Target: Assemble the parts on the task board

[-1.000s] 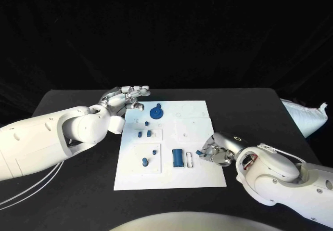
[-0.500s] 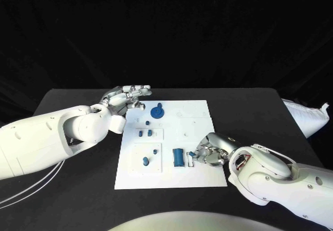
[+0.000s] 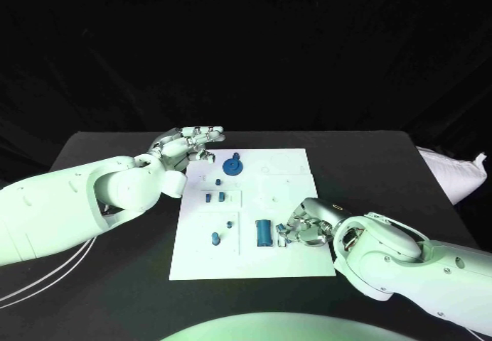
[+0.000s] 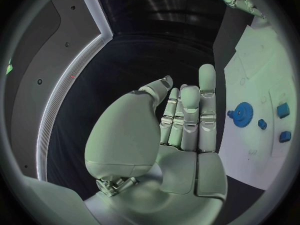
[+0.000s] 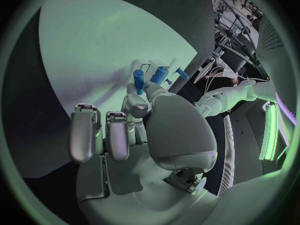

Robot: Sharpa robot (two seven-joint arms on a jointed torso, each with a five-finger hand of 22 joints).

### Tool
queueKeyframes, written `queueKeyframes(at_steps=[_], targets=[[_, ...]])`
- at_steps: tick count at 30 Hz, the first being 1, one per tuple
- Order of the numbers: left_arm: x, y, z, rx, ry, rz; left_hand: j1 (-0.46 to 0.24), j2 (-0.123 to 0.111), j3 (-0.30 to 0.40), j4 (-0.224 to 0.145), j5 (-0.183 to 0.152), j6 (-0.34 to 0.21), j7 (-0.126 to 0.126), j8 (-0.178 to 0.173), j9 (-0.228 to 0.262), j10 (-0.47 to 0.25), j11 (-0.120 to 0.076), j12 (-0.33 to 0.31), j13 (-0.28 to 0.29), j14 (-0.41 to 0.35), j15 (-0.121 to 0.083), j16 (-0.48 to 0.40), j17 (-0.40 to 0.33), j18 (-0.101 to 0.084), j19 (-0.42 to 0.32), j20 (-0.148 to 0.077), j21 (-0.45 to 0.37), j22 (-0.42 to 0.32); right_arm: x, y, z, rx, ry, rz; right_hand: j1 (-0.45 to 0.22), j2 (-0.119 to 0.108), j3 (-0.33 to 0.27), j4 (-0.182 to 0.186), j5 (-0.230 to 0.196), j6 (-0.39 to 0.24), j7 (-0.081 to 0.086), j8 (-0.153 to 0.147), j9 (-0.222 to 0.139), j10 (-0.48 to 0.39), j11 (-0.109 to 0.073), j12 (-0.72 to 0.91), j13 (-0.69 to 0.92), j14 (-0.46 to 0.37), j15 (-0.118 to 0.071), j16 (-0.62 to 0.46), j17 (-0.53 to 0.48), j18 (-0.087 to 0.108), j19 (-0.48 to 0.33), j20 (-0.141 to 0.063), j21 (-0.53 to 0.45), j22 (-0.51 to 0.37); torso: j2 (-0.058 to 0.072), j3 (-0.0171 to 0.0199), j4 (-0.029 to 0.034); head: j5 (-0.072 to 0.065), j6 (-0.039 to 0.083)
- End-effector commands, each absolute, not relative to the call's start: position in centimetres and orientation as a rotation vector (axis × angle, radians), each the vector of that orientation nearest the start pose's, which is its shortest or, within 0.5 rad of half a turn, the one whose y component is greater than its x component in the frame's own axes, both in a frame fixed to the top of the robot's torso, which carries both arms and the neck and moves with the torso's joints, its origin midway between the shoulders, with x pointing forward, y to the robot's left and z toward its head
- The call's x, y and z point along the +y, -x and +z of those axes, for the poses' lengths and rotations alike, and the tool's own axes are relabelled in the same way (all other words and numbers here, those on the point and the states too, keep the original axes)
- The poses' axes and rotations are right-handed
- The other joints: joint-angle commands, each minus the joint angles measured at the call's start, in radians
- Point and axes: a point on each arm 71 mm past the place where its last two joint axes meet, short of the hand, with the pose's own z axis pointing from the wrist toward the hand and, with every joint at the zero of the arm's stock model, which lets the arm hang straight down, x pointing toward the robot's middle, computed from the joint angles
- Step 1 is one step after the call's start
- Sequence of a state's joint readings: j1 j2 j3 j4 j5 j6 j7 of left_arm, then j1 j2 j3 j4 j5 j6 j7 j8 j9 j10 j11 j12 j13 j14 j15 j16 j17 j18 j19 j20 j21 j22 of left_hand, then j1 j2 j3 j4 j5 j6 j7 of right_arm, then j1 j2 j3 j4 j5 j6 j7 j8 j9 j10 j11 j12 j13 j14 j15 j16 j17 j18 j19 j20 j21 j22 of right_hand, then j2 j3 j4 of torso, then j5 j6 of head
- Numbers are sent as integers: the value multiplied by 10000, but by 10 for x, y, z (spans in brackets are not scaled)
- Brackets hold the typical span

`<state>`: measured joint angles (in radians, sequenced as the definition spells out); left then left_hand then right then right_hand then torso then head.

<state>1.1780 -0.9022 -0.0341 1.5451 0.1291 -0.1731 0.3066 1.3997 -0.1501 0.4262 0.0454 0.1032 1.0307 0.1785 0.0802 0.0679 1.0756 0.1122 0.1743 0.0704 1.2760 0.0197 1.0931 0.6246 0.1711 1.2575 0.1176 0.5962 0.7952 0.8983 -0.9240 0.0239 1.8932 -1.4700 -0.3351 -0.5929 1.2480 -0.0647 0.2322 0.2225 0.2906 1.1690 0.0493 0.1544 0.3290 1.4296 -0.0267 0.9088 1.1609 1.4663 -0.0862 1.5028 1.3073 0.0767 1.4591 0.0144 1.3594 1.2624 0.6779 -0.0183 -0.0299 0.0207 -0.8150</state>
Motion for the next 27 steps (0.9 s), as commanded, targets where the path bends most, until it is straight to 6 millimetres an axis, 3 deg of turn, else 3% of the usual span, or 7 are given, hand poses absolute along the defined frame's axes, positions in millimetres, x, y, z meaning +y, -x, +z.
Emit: queueKeyframes(at_steps=[1,20,27], targets=[[224,-479,-191,15096,13018,-16496,-50,68,-10,-69,56,-48,33,26,-6,-45,10,35,-14,-78,24,57,-9,108,-25,6,-68,-9,-161,-362,-263,20679,-952,5209,-142,-17,-17,64,68,103,0,77,10,93,-10,60,40,885,-64,75,1846,-102,77,-13,72,27,-2,-3,-28,33,0],[224,-479,-191,15126,13027,-16493,-50,68,-10,-69,56,-48,33,26,-6,-45,10,35,-14,-78,24,57,-9,108,-25,6,-68,-9,-157,-363,-266,20920,-487,5038,-210,28,-58,113,119,155,-23,103,40,137,-27,183,123,898,-77,123,1908,-115,100,-23,116,91,3,4,-18,58,27],[224,-478,-191,15157,13037,-16490,-50,68,-10,-69,56,-49,34,26,-6,-46,10,35,-14,-78,24,57,-10,108,-25,6,-69,-9,-156,-363,-266,20871,-509,5098,-673,164,-293,483,158,231,-38,129,96,220,-39,375,264,914,-87,187,1991,-138,141,-38,195,205,5,7,-21,61,28]])
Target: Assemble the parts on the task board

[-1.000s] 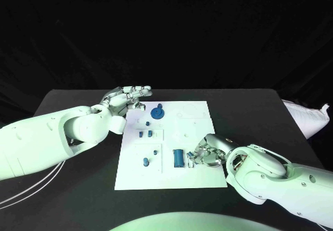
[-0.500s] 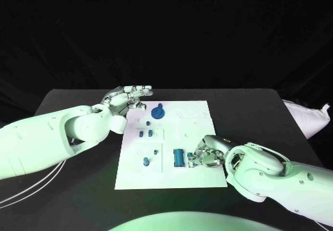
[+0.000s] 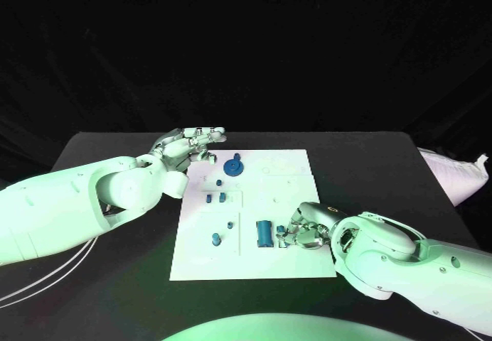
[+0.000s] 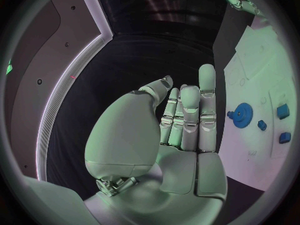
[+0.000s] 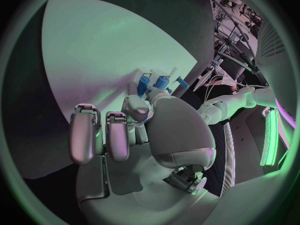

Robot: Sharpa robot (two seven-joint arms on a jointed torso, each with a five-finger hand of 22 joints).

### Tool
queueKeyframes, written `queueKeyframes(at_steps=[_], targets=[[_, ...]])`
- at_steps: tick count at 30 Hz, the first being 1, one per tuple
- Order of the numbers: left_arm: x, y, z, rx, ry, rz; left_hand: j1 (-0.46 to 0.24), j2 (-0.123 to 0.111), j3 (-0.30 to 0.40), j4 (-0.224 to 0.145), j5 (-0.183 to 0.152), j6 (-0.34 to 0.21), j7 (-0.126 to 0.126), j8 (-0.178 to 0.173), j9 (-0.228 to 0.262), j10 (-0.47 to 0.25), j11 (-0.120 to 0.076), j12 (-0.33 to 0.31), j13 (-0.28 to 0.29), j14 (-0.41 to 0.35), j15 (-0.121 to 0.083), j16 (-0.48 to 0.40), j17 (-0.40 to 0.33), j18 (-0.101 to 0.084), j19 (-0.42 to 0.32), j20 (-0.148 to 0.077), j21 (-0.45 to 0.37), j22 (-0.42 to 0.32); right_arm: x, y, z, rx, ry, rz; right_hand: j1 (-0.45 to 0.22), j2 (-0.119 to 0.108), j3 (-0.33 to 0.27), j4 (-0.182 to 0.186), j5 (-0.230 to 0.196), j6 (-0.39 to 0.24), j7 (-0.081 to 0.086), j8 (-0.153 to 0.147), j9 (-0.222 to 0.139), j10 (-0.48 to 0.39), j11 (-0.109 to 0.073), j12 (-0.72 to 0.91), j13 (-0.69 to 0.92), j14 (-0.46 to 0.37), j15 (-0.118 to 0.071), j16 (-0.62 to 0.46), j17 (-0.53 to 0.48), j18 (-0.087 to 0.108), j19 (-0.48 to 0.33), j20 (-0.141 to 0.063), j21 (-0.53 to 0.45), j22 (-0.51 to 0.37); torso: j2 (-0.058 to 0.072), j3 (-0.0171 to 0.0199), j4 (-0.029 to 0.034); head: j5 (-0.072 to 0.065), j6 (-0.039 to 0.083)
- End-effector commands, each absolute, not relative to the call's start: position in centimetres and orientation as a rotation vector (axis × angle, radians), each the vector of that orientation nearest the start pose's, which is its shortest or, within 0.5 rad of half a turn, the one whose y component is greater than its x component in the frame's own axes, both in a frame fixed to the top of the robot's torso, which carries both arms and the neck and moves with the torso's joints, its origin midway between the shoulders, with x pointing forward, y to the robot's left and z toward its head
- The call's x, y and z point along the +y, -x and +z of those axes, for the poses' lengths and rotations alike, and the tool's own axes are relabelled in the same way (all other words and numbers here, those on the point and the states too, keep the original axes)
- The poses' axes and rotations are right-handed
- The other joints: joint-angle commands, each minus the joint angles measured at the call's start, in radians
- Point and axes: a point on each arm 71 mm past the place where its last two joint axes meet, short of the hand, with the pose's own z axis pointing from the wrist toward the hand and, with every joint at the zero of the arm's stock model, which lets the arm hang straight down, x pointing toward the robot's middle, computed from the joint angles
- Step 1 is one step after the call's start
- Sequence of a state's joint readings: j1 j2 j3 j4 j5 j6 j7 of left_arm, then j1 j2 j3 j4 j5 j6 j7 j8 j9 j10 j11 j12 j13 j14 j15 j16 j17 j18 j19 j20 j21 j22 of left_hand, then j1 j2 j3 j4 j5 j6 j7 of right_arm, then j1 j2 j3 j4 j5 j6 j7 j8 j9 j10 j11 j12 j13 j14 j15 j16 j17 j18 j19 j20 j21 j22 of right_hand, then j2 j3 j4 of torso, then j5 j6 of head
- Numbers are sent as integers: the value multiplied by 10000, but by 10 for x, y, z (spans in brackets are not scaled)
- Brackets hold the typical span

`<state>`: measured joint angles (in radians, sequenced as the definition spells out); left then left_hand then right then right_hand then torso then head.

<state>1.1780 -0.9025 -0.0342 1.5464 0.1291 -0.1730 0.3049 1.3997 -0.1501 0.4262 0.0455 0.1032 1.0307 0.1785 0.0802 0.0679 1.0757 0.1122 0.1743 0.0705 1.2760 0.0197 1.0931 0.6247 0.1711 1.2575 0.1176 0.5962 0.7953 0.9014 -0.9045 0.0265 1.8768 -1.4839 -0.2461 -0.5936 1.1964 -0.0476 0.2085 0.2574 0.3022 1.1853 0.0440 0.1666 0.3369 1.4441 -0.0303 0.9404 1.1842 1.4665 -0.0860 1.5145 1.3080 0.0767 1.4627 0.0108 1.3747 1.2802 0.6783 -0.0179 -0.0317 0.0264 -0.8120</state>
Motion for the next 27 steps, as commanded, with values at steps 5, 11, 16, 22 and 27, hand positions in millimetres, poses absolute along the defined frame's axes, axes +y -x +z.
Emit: queueKeyframes(at_steps=[5,11,16,22,27], targets=[[224,-478,-191,15177,13041,-16495,-55,66,-12,-75,55,-60,36,24,-8,-72,14,39,-17,-84,26,59,-24,107,-24,7,-72,-12,-155,-363,-265,20832,-523,5162,-567,-105,-537,303,631,100,7,6,63,100,-11,127,106,918,-97,98,2021,-148,117,-12,75,78,1,5,3,-1,-12],[224,-478,-191,15204,13041,-16511,-55,66,-12,-75,55,-60,36,24,-8,-72,14,39,-17,-84,26,59,-24,107,-24,7,-72,-12,-154,-362,-264,20698,-615,5284,-937,-88,-1007,329,703,134,-12,4,99,128,-23,232,200,928,-105,137,2073,-161,136,-18,123,152,-6,7,-7,8,-7],[224,-478,-191,15222,13026,-16518,-55,66,-12,-75,55,-60,36,24,-8,-72,14,39,-17,-84,26,59,-24,107,-24,7,-72,-12,-155,-361,-261,20537,-700,5367,-1257,-7,-1400,336,514,157,-32,2,131,146,-37,289,263,935,-116,165,2110,-169,149,-26,157,204,-2,11,-7,10,-4],[224,-479,-191,15226,13019,-16511,-59,67,-14,-76,55,-64,38,24,-8,-86,17,42,-18,-89,28,59,-34,106,-24,9,-75,-13,-158,-360,-259,20377,-748,5364,-1395,53,-1657,340,346,173,-43,1,156,161,-45,327,305,941,-124,189,2141,-177,159,-32,184,245,-4,9,-8,8,16],[225,-479,-191,15227,13018,-16507,-59,67,-14,-76,55,-64,38,24,-8,-86,17,42,-18,-89,28,59,-34,106,-24,9,-75,-13,-164,-360,-259,20395,-719,5204,-1254,40,-1870,289,73,167,-47,-9,180,154,-49,302,314,939,-126,183,2135,-175,151,-35,180,243,-1,11,0,16,23]])
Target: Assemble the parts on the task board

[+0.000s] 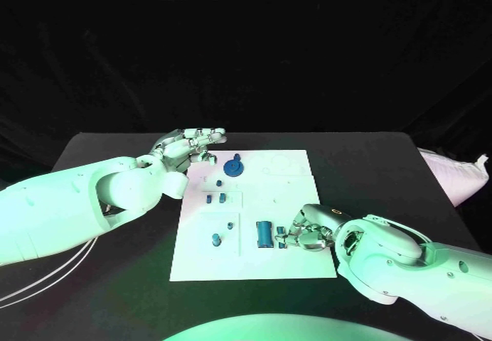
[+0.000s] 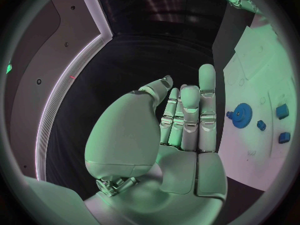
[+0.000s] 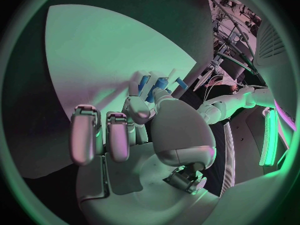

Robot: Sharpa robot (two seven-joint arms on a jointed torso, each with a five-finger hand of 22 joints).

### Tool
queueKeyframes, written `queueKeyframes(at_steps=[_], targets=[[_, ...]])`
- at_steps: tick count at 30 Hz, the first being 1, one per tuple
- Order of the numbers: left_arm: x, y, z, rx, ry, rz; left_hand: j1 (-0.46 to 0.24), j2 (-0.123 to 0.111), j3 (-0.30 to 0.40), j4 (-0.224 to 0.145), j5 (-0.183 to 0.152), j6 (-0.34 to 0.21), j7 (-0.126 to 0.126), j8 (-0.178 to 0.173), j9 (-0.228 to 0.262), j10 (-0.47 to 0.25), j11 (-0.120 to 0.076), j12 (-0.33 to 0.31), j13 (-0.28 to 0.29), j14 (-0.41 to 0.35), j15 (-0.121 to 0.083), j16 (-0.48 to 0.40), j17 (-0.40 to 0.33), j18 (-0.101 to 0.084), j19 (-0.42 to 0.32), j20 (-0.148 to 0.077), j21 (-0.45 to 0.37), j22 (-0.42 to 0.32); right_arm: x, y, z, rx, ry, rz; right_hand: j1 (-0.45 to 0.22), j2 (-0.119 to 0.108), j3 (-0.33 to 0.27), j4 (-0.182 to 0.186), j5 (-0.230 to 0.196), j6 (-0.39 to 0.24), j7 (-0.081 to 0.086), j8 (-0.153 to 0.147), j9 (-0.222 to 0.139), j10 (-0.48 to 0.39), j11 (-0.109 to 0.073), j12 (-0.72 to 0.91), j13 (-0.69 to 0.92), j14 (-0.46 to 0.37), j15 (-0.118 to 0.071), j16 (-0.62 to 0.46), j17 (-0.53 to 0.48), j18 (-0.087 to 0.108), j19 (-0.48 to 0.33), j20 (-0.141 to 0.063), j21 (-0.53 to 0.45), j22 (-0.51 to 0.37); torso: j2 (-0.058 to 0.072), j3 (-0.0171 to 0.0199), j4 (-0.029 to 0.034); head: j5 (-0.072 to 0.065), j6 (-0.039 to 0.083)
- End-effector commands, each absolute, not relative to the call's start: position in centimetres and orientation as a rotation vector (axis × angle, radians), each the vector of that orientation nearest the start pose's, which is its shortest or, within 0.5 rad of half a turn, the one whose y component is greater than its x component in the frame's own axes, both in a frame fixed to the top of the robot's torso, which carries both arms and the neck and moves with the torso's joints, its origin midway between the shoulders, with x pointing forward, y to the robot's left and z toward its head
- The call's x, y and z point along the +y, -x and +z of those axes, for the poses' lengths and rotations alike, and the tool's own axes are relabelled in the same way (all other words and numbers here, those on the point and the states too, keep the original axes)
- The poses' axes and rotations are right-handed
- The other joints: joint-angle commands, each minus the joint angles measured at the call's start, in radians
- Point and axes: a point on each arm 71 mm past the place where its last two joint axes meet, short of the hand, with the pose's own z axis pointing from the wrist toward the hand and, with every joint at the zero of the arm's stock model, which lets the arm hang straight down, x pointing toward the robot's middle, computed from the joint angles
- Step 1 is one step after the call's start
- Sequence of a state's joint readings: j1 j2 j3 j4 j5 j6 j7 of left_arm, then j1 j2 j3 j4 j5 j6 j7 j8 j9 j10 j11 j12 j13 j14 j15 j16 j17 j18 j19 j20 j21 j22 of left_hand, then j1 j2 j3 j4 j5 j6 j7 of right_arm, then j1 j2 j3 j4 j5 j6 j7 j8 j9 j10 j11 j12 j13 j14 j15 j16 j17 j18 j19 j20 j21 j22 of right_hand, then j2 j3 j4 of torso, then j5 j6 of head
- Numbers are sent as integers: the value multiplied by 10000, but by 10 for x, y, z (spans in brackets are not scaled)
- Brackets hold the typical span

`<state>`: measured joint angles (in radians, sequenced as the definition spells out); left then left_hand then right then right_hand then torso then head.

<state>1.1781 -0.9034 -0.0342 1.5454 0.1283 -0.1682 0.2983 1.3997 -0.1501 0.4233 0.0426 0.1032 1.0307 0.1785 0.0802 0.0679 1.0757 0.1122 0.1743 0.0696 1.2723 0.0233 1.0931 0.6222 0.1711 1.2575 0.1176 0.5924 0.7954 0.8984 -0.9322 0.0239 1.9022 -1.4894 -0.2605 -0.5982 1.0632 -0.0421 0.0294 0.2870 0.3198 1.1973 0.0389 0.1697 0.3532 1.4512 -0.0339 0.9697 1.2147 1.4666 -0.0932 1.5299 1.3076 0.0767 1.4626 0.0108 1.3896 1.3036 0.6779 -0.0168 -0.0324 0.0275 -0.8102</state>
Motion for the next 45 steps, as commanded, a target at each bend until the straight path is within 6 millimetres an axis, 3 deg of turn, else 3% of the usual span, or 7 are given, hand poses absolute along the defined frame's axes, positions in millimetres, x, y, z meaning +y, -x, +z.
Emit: queueKeyframes(at_steps=[1,9,18,23,28,37,45], targets=[[225,-479,-191,15226,13019,-16504,-59,67,15,-48,55,-64,38,24,-8,-86,17,42,-9,-52,-8,59,-9,106,-24,9,-37,-14,-165,-360,-259,20419,-707,5180,156,-15,-128,-19,-192,47,2,-42,24,81,-11,6,14,937,-55,28,2138,-174,149,-36,30,9,5,2,4,12,4],[225,-479,-191,15223,13018,-16504,-59,67,15,-48,55,-64,38,24,-8,-86,17,42,-9,-52,-8,59,-9,106,-24,9,-37,-14,-169,-360,-259,20392,-827,5171,1197,-6,-397,-365,-1138,16,25,-76,76,51,-1,-83,14,927,-46,-7,2098,-164,120,-30,-6,-27,0,-4,1,14,26],[228,-481,-192,15125,13035,-16402,-75,70,9,-45,53,-70,42,25,-8,-105,22,55,-9,-77,-3,40,-62,104,-29,12,-45,-18,-181,-374,-253,19182,-3523,7809,1441,-147,-883,-228,-951,-935,396,-638,-149,-391,303,-1242,-609,813,189,-411,1606,-33,-155,154,-500,-686,-39,-12,10,25,144],[232,-486,-195,14964,13075,-16214,-153,63,-41,-19,43,-64,41,42,-4,-111,24,112,0,-220,14,-70,-289,99,-87,27,-91,-36,-198,-401,-244,18145,-5906,10166,2114,77,-979,-482,-894,-1436,618,-918,-327,-1243,490,-3476,-1915,517,354,-1360,545,259,-747,315,-1593,-2079,-170,-81,22,-33,311],[238,-493,-202,14623,13311,-15836,-176,79,-167,-68,41,-59,51,90,-1,-163,50,305,9,-1168,68,-683,-1262,95,-604,84,-431,-170,-222,-437,-236,16713,-8342,11734,2961,392,-1001,-875,-802,-1706,874,-1013,-474,-2676,749,-6125,-3882,-1135,592,-6250,-4006,1071,-2871,545,-5863,-6793,-388,-168,52,-125,536],[246,-510,-221,13405,14246,-14844,-157,226,-183,-86,59,91,107,225,-7,-81,201,563,-56,-3419,552,-4177,-3242,-67,-3397,482,-2459,-1241,-242,-495,-245,14426,-11113,13206,4222,631,-469,-1292,-1275,-2309,1347,-1070,-1287,-3445,1608,-8985,-8100,-3634,1625,-12450,-8336,1056,-4518,1609,-10253,-9756,-820,-265,74,-228,1281],[246,-522,-240,12672,14743,-14225,-184,202,-3,26,59,71,140,-16,-16,-63,362,-306,-81,-3120,1064,-7627,-4914,135,-4679,1306,-4552,-3190,-239,-525,-252,13352,-11369,13551,4272,494,284,-1616,-1352,-2119,1417,-1078,-2105,-3065,1640,-9053,-10671,-2894,1733,-14274,-10431,1052,-3688,1766,-11835,-11146,-1089,-215,107,-250,1762]])
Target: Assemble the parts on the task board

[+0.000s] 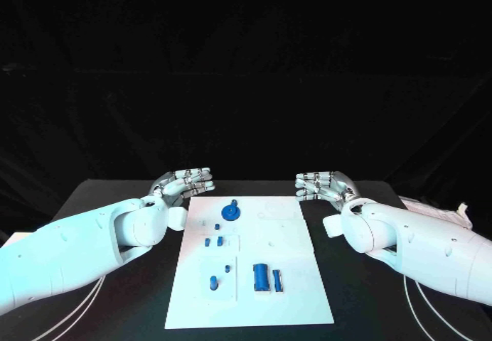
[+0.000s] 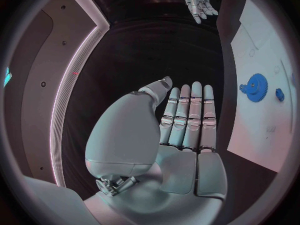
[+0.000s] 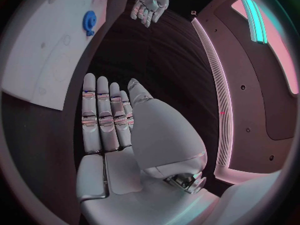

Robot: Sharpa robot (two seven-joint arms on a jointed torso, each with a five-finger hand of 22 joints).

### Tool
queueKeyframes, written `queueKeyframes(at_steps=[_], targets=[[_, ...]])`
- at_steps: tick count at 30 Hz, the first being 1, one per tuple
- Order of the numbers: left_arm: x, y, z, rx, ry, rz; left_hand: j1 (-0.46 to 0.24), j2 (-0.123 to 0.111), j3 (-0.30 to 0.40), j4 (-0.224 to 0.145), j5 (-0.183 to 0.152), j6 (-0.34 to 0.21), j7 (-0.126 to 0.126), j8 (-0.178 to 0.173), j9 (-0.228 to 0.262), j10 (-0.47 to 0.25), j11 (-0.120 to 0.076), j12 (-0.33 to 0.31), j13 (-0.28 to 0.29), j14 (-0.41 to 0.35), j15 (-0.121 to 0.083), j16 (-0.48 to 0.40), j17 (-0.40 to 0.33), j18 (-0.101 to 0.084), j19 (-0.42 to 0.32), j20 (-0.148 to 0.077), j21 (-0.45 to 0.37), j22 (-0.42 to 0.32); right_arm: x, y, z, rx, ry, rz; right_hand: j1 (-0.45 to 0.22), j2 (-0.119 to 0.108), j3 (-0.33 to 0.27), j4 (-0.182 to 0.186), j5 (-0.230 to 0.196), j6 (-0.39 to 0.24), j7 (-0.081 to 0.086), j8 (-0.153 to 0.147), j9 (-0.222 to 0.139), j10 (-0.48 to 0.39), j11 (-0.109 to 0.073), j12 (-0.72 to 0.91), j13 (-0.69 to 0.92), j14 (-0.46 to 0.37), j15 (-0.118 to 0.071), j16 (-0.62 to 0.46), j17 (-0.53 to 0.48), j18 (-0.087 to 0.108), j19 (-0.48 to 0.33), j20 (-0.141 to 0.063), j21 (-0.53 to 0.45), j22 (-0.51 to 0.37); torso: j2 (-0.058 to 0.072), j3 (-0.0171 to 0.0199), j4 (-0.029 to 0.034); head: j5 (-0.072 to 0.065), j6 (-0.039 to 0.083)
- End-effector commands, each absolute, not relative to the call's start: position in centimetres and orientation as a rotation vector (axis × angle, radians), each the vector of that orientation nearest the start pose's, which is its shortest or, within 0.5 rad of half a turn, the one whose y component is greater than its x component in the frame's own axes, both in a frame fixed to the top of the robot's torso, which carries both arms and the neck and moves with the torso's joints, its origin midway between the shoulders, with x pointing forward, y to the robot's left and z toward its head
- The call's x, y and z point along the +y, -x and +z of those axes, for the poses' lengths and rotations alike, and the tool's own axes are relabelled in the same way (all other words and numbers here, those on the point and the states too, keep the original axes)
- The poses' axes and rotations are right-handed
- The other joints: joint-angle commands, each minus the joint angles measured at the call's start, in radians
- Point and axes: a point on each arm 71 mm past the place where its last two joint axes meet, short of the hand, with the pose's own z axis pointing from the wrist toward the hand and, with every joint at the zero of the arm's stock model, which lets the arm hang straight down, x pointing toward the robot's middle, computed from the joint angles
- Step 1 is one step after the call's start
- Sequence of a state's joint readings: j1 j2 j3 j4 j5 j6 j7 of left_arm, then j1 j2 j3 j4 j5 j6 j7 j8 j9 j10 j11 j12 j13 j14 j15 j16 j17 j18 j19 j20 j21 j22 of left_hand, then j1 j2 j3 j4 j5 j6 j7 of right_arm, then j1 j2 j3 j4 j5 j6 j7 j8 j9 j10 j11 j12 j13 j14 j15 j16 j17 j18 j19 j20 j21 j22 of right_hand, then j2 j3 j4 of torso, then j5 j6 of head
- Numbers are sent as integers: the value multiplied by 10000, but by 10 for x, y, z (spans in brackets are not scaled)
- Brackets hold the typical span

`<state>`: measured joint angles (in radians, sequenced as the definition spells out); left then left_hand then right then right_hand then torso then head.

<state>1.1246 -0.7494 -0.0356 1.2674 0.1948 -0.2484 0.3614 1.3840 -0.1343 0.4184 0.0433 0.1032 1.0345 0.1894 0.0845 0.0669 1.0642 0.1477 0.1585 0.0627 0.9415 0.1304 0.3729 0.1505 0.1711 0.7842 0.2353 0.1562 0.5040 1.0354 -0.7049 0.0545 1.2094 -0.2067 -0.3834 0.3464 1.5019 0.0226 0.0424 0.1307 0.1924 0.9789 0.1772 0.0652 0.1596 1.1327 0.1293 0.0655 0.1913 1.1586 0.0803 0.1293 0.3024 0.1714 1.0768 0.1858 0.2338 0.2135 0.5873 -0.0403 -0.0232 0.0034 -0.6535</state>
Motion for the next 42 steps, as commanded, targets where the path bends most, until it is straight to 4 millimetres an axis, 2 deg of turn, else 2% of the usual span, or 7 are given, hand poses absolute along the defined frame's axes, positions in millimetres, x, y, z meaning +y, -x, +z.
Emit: queueKeyframes(at_steps=[1,6,8,18,23,24,42], targets=[[245,-522,-242,12631,14777,-14194,-20,49,45,17,59,40,33,-85,-7,76,16,-229,-13,283,1,-638,-291,145,109,148,-267,-416,-238,-527,-252,13343,-11347,13558,-133,-154,221,-87,-88,83,48,-29,-228,131,-4,-18,-589,273,4,-344,-508,120,254,3,-359,-326,-195,23,17,-13,231],[245,-524,-246,12464,14875,-14062,17,74,60,-8,61,62,29,-151,-9,157,48,-459,-15,580,12,-1238,-536,147,306,154,-462,-836,-236,-532,-257,13377,-11243,13564,-282,-209,542,-283,-124,207,68,-22,-495,245,3,-26,-1217,719,-31,-623,-1105,122,688,-59,-725,-715,-196,69,4,54,390],[242,-522,-247,13110,14739,-14126,-4324,466,-1274,-433,-310,-3218,-580,-845,-669,-3234,-425,-807,-627,-2559,-406,-2031,-1505,-512,-2257,-640,-794,-2170,-239,-531,-258,13603,-11346,12730,-4887,-226,-424,-604,-673,-2937,-508,-652,-842,-3380,-416,-655,-1913,-3136,-803,-1293,-1709,-521,-2890,-625,-1234,-1161,-161,38,13,6,303],[228,-508,-244,13009,14128,-13539,-7262,1343,-2173,-433,-1032,-5410,-981,-845,-669,-5515,-748,-1585,-627,-4668,-1304,-2566,-1505,-734,-3974,-1166,-1562,-3057,-224,-515,-248,13081,-11531,12698,-8008,-226,-424,-1307,-1063,-5041,-895,-652,-1596,-5820,-1293,-655,-1913,-5727,-803,-1293,-2124,-751,-5312,-1003,-1571,-2135,-429,400,230,-33,533],[212,-490,-238,12762,13313,-12946,-8556,1343,-2568,-433,-1032,-6381,-1160,-845,-669,-6524,-1477,-1585,-627,-5603,-1304,-2790,-1505,-839,-4735,-1398,-1562,-3448,-209,-492,-237,12590,-11780,12566,-9393,-226,-424,-1307,-1924,-5983,-1070,-652,-1596,-6910,-1293,-655,-1913,-6888,-803,-1293,-2301,-908,-6393,-1858,-2338,-2135,-431,403,232,-34,535],[210,-486,-236,12700,13152,-12846,-8775,1343,-2634,-433,-1032,-6545,-1192,-845,-669,-6696,-1477,-1585,-627,-5760,-1304,-2827,-1505,-897,-4862,-1441,-1562,-3513,-206,-488,-235,12517,-11826,12533,-9612,-226,-424,-1307,-1924,-6131,-1772,-652,-1596,-7081,-1293,-655,-1913,-7072,-803,-1293,-3024,-909,-6562,-1858,-2338,-2135,-431,403,232,-34,535],[192,-462,-224,12178,12089,-12289,-11443,1343,-3436,-433,-1032,-8549,-1894,-845,-669,-8774,-1477,-1585,-627,-7686,-1304,-3729,-1505,-1711,-6422,-2353,-1562,-4318,-192,-462,-224,12178,-12089,12289,-12458,-226,-424,-1307,-1924,-8058,-1772,-652,-1596,-9322,-1293,-655,-1913,-9453,-803,-1293,-3024,-1714,-8776,-1858,-2338,-2135,-431,403,232,-34,535]])
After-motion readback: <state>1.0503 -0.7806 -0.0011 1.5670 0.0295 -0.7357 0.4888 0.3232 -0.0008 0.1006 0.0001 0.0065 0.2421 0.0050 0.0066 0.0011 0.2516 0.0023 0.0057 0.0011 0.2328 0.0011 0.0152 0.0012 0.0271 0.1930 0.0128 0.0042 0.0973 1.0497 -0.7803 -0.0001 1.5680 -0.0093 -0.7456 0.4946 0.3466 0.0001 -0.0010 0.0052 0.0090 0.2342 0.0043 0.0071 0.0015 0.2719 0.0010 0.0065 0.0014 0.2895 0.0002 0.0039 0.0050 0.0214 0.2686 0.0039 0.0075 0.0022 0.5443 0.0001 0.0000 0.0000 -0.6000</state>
